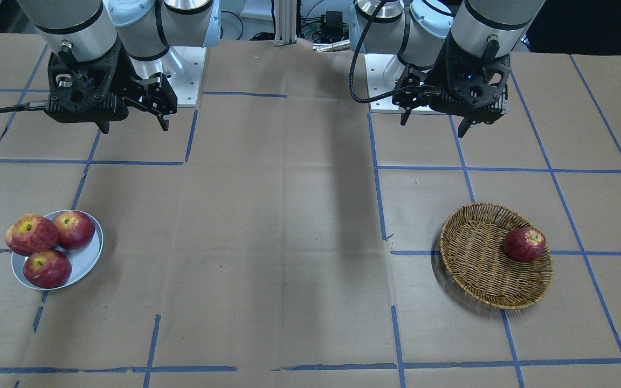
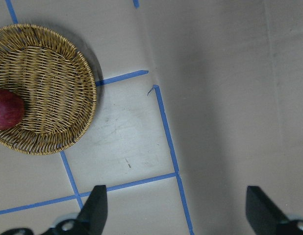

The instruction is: Transfer apple from basket to plate

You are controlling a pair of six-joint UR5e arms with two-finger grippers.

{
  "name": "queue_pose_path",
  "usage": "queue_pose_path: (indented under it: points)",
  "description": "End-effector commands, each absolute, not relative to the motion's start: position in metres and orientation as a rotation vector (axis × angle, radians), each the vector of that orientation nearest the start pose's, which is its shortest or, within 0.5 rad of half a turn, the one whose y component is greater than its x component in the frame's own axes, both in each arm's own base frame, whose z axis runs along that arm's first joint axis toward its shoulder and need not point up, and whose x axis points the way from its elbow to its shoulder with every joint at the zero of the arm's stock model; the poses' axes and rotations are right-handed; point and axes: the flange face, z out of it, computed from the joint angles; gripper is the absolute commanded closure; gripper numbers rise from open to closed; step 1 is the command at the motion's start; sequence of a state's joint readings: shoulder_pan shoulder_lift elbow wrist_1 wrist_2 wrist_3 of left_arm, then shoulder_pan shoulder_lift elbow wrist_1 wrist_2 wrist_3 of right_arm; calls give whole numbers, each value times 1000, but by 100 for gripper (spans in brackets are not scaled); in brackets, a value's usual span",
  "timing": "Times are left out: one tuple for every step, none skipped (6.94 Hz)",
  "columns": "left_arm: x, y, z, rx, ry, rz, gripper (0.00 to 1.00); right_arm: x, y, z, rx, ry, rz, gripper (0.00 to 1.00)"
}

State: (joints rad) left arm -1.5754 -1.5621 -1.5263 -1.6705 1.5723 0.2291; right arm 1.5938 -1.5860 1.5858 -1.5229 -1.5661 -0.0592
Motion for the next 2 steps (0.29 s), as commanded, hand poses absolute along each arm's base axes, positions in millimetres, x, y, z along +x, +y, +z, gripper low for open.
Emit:
queue_pose_path:
  points:
    - [-136, -483, 504, 366, 3125, 74, 1, 145, -477, 483, -127, 3133, 72, 0]
    - [-136, -482, 504, 368, 3123, 75, 1, 145, -477, 483, -122, 3133, 74, 0]
